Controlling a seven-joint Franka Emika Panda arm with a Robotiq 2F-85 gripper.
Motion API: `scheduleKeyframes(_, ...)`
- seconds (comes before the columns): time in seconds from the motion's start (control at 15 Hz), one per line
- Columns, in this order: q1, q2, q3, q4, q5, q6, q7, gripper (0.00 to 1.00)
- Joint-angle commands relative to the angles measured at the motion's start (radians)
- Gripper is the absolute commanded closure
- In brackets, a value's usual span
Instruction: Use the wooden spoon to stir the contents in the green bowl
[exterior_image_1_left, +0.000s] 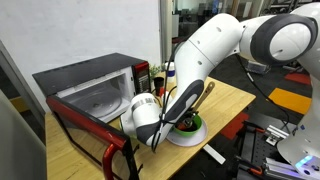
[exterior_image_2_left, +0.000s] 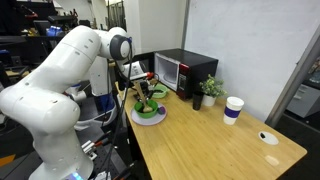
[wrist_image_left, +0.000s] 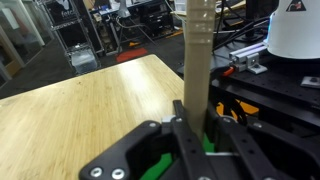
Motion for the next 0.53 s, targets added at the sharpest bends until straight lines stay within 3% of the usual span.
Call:
scheduleKeyframes(0.0,0.02,0.037,0.011,0.048,-0.055,-0.012,-0.006,0.94)
scheduleKeyframes(0.47,0.051,0.06,0.024,0.074,-0.143,0.001,-0.008,0.94)
